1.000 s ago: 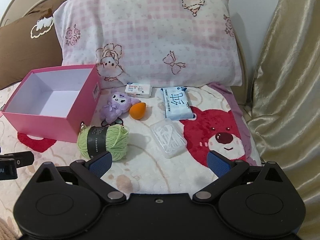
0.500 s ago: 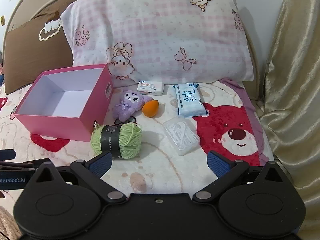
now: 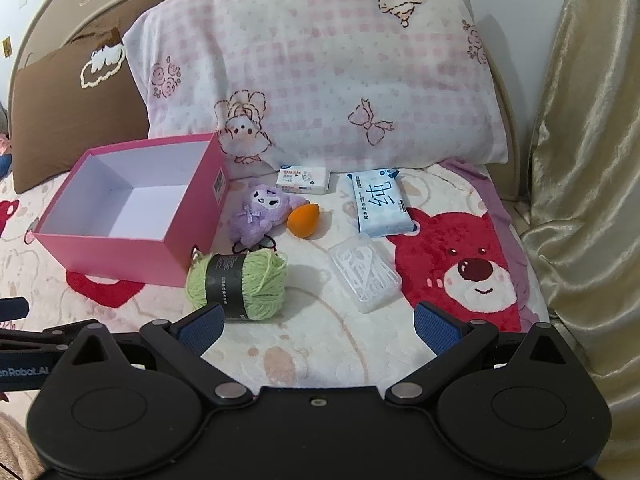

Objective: Organize objects
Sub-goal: 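Move the left tool toward the green yarn ball, then close the left gripper around the green yarn ball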

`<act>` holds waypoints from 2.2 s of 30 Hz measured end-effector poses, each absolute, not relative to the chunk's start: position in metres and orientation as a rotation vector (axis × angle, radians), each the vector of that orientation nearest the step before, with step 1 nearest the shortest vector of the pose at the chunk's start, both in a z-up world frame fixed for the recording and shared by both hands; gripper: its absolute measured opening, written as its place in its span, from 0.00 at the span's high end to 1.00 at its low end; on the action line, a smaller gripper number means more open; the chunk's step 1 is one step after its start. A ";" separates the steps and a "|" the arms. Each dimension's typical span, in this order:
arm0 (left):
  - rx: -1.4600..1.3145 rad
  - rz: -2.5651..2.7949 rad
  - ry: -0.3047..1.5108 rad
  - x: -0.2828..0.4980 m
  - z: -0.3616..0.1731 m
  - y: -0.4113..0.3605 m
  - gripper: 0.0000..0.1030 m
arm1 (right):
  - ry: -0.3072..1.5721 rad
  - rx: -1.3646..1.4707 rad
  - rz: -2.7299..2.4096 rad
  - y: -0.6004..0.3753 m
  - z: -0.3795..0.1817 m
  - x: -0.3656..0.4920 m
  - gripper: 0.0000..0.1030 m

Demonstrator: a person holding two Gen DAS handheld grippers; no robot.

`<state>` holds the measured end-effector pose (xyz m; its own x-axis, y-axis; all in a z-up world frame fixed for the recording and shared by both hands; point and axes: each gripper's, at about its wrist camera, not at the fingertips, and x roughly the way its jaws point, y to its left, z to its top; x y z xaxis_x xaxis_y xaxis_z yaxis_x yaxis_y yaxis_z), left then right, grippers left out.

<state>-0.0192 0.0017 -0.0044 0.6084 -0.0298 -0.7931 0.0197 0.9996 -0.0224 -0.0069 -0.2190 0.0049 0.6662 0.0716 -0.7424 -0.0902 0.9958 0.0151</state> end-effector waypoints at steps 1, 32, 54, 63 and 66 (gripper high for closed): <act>-0.019 -0.037 0.916 -0.020 -0.002 0.002 0.00 | 0.835 -0.024 0.089 -0.219 0.006 -0.007 0.01; -0.064 -0.279 1.029 0.049 0.004 -0.010 0.11 | 0.734 -0.287 0.600 -0.200 0.015 0.020 0.02; -0.156 -0.254 1.013 0.081 -0.066 -0.001 0.16 | 0.694 -0.208 0.681 -0.174 -0.060 0.048 0.03; -0.213 -0.239 0.875 0.083 -0.094 0.001 0.23 | 0.771 -0.105 0.645 -0.181 -0.094 0.077 0.02; -0.207 -0.245 0.860 0.086 -0.103 -0.001 0.34 | 0.831 -0.109 0.626 -0.180 -0.108 0.086 0.02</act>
<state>0.0862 -0.0010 -0.1030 0.6271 -0.2951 -0.7209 0.1295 0.9521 -0.2771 0.0863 -0.1798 -0.1080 0.5066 0.4766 -0.7185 -0.5589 0.8161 0.1473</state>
